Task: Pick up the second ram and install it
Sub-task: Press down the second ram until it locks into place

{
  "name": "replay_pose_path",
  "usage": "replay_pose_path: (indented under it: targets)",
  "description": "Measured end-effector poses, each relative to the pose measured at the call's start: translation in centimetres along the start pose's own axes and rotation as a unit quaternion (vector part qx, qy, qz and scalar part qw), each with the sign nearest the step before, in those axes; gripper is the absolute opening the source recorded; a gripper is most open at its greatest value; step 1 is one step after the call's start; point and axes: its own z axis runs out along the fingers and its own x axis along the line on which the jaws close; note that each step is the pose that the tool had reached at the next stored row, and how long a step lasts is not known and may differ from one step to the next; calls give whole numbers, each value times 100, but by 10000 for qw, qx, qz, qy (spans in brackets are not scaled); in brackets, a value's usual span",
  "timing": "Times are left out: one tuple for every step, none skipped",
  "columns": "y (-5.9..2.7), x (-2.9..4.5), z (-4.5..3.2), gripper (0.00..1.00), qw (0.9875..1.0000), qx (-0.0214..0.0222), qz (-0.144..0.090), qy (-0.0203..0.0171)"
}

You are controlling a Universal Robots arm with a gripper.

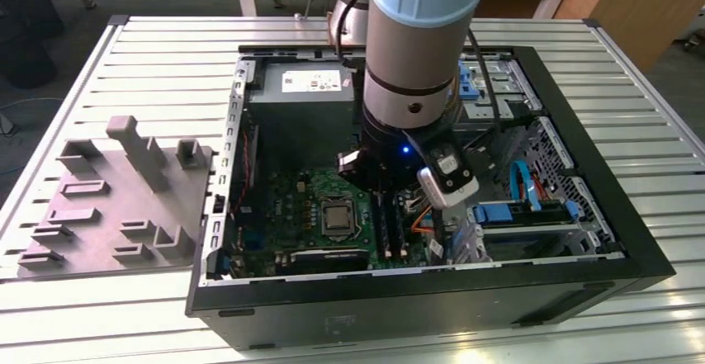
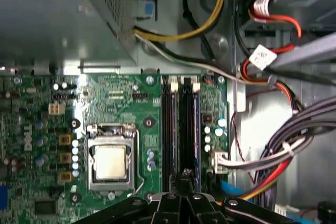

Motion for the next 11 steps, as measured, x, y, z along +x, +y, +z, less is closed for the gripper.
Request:
replay_pose_path:
  targets:
    - [18, 1, 0, 11, 10000, 1, 0, 0]
    - [28, 1, 1, 11, 10000, 0, 0, 0]
    - [31, 0, 1, 11, 10000, 0, 0, 0]
    - [31, 0, -2, 11, 10000, 1, -1, 0]
    - [31, 0, -13, 11, 10000, 2, 0, 1]
    - [32, 0, -24, 11, 10000, 1, 0, 0]
    - [33, 0, -37, 11, 10000, 0, 0, 0]
    - [33, -1, -50, 11, 10000, 1, 0, 0]
    - [33, -1, -53, 11, 10000, -1, 0, 0]
    - [33, -1, -53, 11, 10000, -2, 0, 0]
    - [33, -1, -54, 11, 10000, -2, 0, -1]
